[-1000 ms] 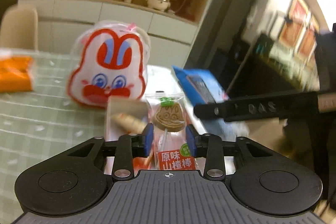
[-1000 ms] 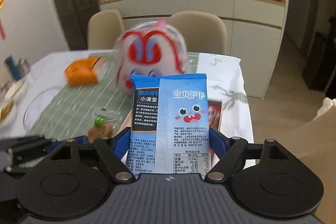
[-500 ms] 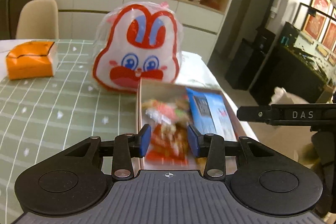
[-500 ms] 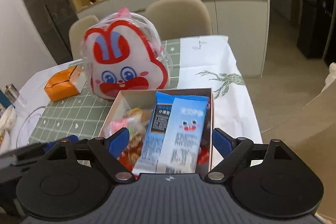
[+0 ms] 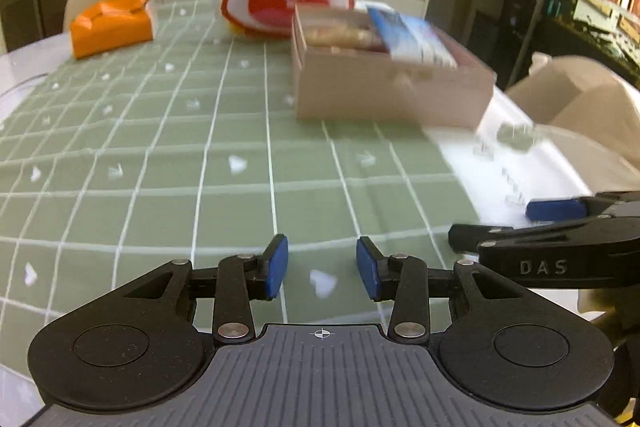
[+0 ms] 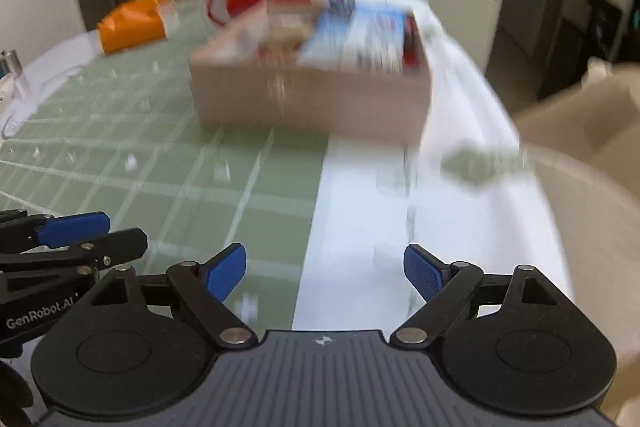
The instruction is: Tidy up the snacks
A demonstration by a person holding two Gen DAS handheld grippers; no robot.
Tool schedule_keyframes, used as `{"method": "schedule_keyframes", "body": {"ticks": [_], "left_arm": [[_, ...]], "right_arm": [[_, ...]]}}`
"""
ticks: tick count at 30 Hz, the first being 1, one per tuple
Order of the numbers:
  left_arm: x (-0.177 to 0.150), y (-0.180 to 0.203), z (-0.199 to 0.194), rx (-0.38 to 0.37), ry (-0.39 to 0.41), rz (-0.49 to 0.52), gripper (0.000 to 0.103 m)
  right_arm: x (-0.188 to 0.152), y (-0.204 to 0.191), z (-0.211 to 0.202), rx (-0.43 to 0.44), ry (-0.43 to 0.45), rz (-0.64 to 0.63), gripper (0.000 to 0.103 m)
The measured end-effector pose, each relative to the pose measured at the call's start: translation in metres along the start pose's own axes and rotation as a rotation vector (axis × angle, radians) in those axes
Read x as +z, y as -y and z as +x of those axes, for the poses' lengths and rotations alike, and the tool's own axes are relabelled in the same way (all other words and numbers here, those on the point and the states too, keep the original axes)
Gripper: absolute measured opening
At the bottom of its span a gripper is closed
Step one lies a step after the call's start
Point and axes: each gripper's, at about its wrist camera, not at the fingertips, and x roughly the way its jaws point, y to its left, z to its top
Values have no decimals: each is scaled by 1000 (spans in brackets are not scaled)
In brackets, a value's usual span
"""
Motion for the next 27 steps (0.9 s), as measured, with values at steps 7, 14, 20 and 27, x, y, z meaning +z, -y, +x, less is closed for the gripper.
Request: {"method": "schedule_keyframes", "body": {"ticks": [7,14,20,27], "left_arm": [[-11,9,-1,20,39,71,44],[-15,11,-1,46,86,33,42],[-13,8,-1,47,80,28,38],[-14,7,-1,51,79,33,38]], "right_arm": [[-20,-1,1,-63,75,18,103],[-22,1,-1,-66,95,22,103],[-23,0,-2,-67,100,23,103],[-23,1,-1,-67,99,23,103]]}}
